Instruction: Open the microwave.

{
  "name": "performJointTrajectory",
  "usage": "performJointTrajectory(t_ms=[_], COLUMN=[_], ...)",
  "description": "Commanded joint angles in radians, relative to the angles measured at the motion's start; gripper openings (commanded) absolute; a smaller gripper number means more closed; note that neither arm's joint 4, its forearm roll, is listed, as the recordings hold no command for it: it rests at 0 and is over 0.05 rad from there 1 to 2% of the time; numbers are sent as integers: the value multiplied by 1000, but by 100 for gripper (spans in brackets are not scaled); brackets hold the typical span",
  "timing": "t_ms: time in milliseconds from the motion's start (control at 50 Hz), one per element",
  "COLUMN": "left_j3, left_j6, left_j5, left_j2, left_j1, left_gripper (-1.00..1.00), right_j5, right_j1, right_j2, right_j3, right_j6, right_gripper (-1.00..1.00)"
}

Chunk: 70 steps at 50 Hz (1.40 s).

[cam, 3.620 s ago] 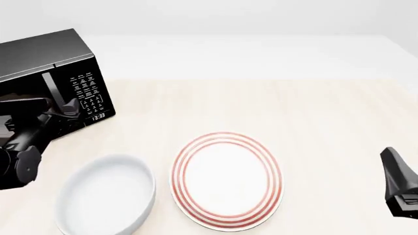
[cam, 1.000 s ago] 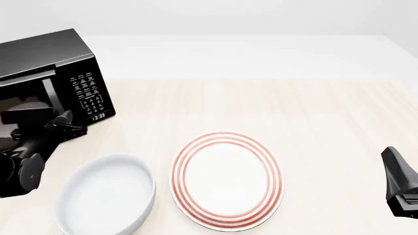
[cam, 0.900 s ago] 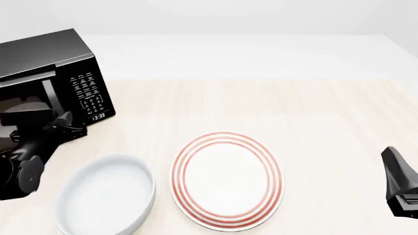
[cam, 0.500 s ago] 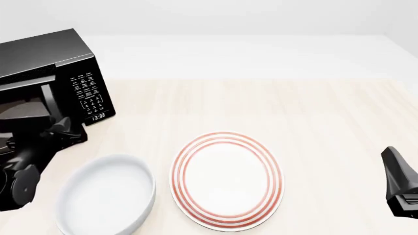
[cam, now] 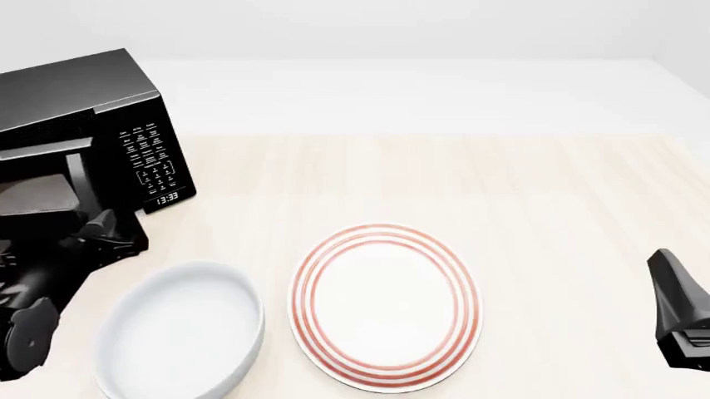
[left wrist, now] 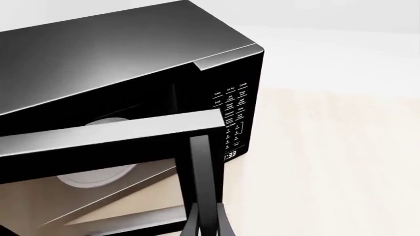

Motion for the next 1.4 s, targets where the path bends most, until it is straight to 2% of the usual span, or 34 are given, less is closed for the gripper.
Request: performJointTrajectory(t_ms=[20, 280, 480, 1400], left_j3=[-4, 66, 79, 184], left_j6=[-3, 10, 29, 20], left_j5=[-27, -54, -41, -81], left_j2=[-86, -124, -162, -253], left_j1=[-40, -32, -36, -31], left_gripper=[-100, -100, -100, -100], right_j5=[0, 0, 0, 0], right_j1=[0, 0, 0, 0], right_j2=[0, 0, 0, 0], right_j3=[0, 0, 0, 0], right_j6=[0, 0, 0, 0], right_gripper=[100, 100, 100, 100])
